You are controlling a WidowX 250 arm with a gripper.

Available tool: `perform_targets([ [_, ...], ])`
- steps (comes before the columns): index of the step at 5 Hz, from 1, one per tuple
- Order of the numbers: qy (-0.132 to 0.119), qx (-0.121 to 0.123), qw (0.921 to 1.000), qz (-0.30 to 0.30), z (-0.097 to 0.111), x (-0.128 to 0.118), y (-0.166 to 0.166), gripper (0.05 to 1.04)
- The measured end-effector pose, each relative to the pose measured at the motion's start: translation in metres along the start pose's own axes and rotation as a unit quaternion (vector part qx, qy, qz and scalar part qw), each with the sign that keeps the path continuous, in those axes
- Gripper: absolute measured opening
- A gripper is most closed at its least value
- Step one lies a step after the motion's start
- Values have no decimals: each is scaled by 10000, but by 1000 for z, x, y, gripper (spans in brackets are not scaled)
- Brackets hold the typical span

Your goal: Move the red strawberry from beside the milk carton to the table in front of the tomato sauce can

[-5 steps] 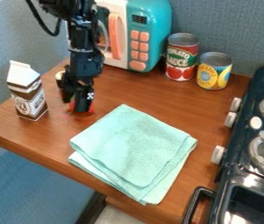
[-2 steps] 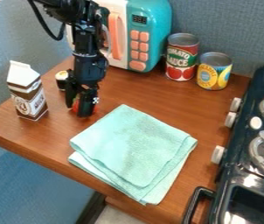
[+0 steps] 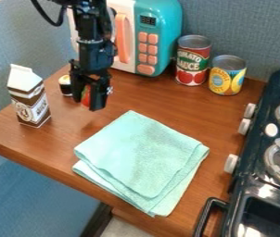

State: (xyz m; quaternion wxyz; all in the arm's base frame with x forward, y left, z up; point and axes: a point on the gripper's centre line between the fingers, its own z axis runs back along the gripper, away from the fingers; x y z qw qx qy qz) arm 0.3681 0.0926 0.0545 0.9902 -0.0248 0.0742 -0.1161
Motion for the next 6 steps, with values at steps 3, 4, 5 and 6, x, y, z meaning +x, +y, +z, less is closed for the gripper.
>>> perform_targets([
  [3,-313,141,9993,-156,26,69,-25,814],
  [4,-254,30,9989,-382,13,82,-41,814],
  [5,-331,-70,9982,-488,5,90,-49,814],
  [6,-398,-157,9977,-525,2,93,-52,814],
])
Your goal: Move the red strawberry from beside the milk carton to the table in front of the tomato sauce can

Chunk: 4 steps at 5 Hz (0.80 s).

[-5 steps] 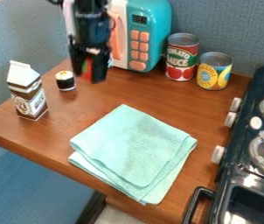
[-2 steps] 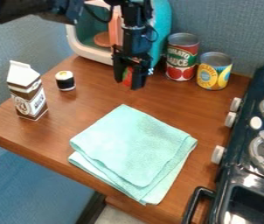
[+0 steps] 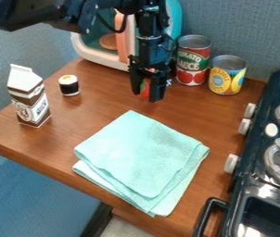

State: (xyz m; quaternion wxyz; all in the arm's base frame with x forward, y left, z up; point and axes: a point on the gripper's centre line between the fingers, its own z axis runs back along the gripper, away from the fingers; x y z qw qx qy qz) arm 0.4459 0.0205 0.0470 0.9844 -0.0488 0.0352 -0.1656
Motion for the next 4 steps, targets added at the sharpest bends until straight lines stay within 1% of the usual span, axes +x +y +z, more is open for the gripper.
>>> perform_targets([
  [1,-112,50,9999,33,-2,4,1,814],
  [2,-75,2,9999,90,-18,6,3,814],
  [3,-53,-8,9999,125,-22,9,4,814],
  [4,-46,-11,9999,147,-23,10,5,855],
])
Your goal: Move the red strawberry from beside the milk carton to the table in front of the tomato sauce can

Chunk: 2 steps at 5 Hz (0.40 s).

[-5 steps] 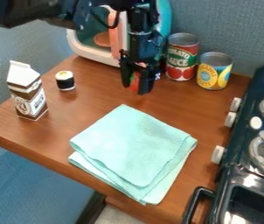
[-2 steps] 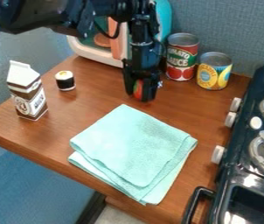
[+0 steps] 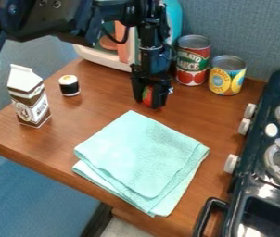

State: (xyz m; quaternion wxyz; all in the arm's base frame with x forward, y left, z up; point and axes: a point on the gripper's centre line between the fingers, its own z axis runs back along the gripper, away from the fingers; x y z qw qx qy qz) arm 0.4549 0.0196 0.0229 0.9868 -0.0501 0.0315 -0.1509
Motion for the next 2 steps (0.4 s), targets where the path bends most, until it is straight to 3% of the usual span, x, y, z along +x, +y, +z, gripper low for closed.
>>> perform_targets([
  [1,-85,35,9999,109,0,-1,0,991],
  [2,-284,60,9992,292,4,-11,-5,995],
])
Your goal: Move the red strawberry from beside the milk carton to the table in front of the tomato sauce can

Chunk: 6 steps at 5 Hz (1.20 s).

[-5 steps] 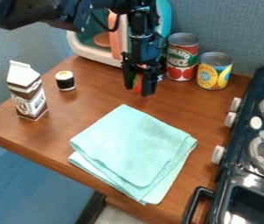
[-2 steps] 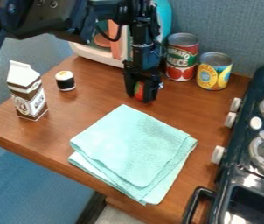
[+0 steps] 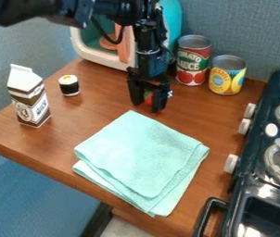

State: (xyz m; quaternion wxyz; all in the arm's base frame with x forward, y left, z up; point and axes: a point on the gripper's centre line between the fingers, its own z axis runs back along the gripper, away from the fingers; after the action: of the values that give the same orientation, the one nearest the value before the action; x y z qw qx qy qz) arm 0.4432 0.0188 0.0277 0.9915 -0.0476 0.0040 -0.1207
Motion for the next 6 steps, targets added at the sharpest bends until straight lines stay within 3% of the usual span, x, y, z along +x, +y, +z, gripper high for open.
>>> perform_targets([
  [1,-565,127,9983,31,32,0,-4,997],
  [3,-1237,551,9895,506,91,-33,14,997],
  [4,-702,988,9910,566,101,-63,25,997],
  [5,-27,920,9928,768,84,-100,44,997],
  [6,70,739,9925,970,85,-114,55,997],
])
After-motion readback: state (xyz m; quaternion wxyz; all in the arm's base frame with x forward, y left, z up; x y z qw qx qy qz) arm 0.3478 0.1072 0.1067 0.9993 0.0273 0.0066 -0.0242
